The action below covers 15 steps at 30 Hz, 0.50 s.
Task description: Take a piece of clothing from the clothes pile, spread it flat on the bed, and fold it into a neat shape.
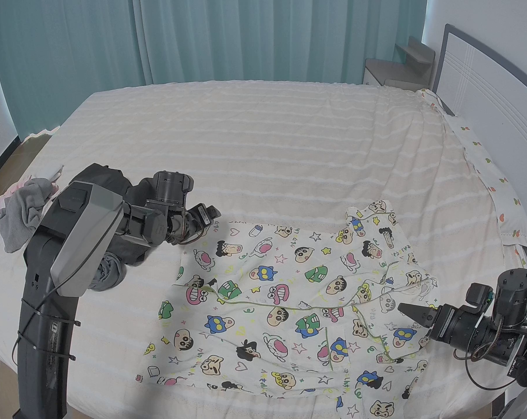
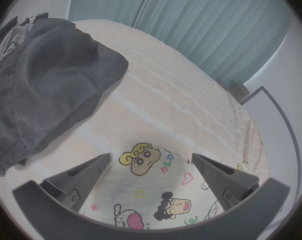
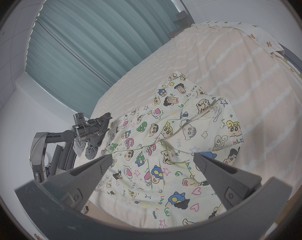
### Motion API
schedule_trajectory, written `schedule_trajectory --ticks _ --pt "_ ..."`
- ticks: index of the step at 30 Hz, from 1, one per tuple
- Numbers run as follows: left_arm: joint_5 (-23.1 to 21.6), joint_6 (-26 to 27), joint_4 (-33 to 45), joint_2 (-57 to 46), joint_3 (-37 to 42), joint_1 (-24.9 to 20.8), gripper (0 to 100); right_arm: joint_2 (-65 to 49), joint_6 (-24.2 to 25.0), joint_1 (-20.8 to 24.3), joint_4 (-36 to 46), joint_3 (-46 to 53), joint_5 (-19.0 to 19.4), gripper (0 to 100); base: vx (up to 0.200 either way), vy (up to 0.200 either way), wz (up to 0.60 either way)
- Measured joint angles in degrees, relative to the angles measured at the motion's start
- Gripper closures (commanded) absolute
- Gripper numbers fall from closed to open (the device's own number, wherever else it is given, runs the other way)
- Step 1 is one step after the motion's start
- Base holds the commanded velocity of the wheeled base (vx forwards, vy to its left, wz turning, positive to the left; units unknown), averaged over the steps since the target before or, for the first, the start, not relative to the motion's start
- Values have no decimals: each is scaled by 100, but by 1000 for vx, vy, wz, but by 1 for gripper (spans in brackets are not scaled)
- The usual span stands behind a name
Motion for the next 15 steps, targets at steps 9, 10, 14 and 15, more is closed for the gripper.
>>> schedule_trajectory --ticks 9,10,14,15 --pt "-283 -30 212 380 -566 0 100 -94 -9 0 61 0 -15 0 0 0 0" --pt "-299 -38 236 402 -594 -1 100 -108 -13 0 96 0 -15 0 0 0 0" --pt "-294 -57 266 452 -657 -10 100 -174 -33 0 150 0 -15 0 0 0 0" --pt "-283 -62 263 457 -662 -9 100 -185 -35 0 156 0 -17 0 0 0 0"
